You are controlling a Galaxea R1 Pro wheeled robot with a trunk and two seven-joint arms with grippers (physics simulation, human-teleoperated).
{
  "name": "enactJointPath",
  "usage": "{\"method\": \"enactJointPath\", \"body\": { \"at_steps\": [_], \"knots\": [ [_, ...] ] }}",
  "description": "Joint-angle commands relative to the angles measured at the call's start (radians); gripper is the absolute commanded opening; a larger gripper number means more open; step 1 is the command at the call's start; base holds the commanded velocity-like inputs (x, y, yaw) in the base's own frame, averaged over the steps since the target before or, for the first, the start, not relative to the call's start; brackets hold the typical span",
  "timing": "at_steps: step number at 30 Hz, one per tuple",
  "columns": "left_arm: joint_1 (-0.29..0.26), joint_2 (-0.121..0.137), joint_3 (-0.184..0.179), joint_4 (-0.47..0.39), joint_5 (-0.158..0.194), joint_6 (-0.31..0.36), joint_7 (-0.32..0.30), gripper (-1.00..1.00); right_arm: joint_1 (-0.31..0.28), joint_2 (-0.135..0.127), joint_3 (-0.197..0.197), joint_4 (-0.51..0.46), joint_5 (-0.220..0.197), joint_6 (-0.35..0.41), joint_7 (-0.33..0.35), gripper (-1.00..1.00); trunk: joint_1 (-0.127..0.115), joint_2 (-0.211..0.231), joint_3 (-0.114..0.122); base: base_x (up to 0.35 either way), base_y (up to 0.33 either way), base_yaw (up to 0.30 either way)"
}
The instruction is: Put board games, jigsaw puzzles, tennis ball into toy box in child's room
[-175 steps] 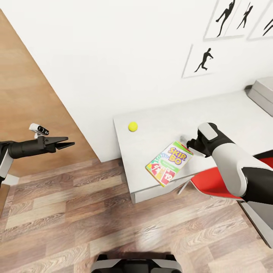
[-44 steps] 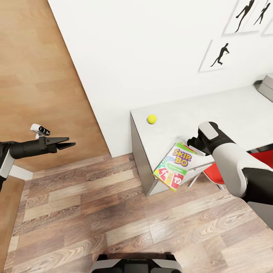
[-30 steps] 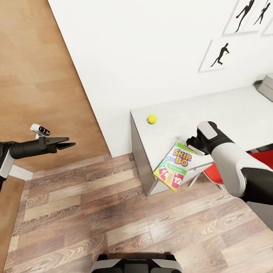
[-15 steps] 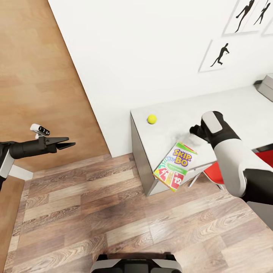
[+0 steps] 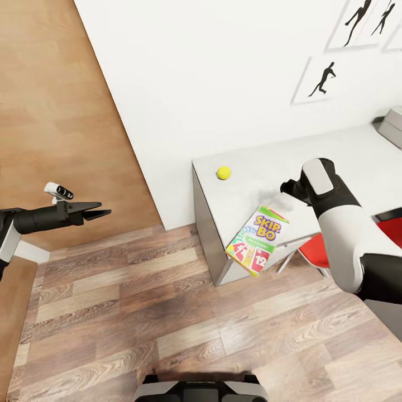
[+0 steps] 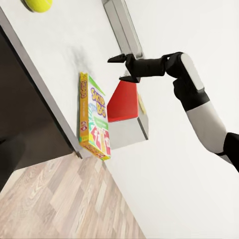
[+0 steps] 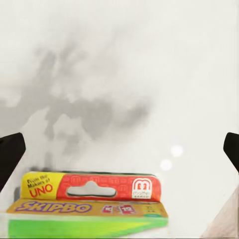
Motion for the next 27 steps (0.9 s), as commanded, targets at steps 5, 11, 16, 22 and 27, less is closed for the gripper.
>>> {"method": "enactJointPath", "body": {
  "at_steps": [5, 11, 16, 22, 27],
  "knots": [
    [0.000, 0.002, 0.000, 0.000, -0.001, 0.011, -0.004, 1.00, 0.015, -0.001, -0.001, -0.002, -0.014, 0.023, -0.009, 1.00, 0.000, -0.002, -0.001, -0.115, -0.023, 0.000],
    [0.000, 0.002, 0.000, 0.000, -0.002, 0.011, -0.004, 1.00, 0.029, -0.003, -0.003, -0.003, -0.015, 0.060, -0.009, 1.00, 0.000, -0.002, -0.001, -0.020, -0.006, 0.000],
    [0.000, 0.002, -0.001, 0.001, -0.002, 0.011, -0.004, 1.00, 0.032, -0.022, -0.002, -0.002, -0.016, 0.067, -0.009, 1.00, 0.000, -0.002, -0.001, -0.004, -0.001, 0.000],
    [0.000, 0.002, 0.000, 0.000, -0.002, 0.011, -0.004, 1.00, 0.040, -0.047, -0.003, -0.002, -0.017, 0.069, -0.008, 1.00, 0.000, -0.002, -0.001, 0.000, 0.000, 0.000],
    [0.000, 0.001, -0.001, 0.001, -0.003, 0.011, -0.004, 1.00, 0.043, -0.051, -0.003, -0.002, -0.017, 0.069, -0.007, 1.00, 0.000, -0.002, -0.001, 0.000, 0.000, 0.000]
  ]
}}
